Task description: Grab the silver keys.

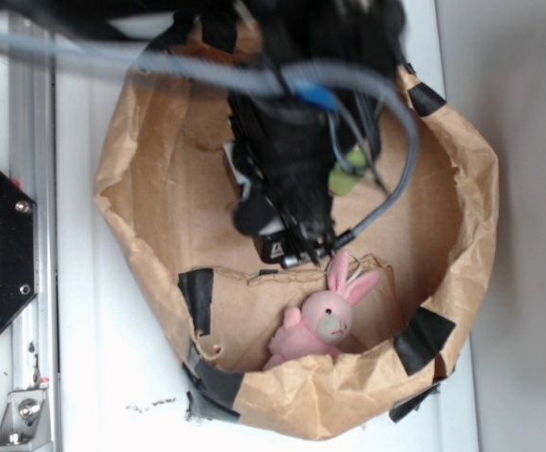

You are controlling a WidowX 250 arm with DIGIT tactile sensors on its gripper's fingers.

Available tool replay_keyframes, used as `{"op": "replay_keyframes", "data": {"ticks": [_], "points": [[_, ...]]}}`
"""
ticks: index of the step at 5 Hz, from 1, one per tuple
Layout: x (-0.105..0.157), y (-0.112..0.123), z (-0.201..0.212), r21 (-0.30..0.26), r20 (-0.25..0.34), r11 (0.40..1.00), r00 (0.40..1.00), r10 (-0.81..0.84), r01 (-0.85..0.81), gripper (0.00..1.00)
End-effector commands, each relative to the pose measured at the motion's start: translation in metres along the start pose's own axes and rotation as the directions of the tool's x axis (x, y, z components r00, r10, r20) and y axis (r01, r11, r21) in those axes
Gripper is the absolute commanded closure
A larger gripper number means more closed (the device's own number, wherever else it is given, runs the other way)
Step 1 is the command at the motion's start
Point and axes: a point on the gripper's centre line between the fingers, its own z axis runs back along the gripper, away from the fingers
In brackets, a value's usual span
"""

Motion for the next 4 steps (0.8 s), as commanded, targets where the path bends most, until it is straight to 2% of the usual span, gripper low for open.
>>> {"op": "replay_keyframes", "data": {"ticks": [1, 2, 4], "points": [[0.0170, -0.0026, 0.0127, 0.124, 0.104, 0.992, 0.994, 0.024, -0.037, 1.00], [0.0184, -0.0050, 0.0118, 0.136, 0.099, 0.989, 0.994, 0.037, -0.050, 1.00], [0.0119, -0.0018, 0.0055, 0.155, 0.124, 0.987, 0.992, 0.017, -0.037, 1.00]]}}
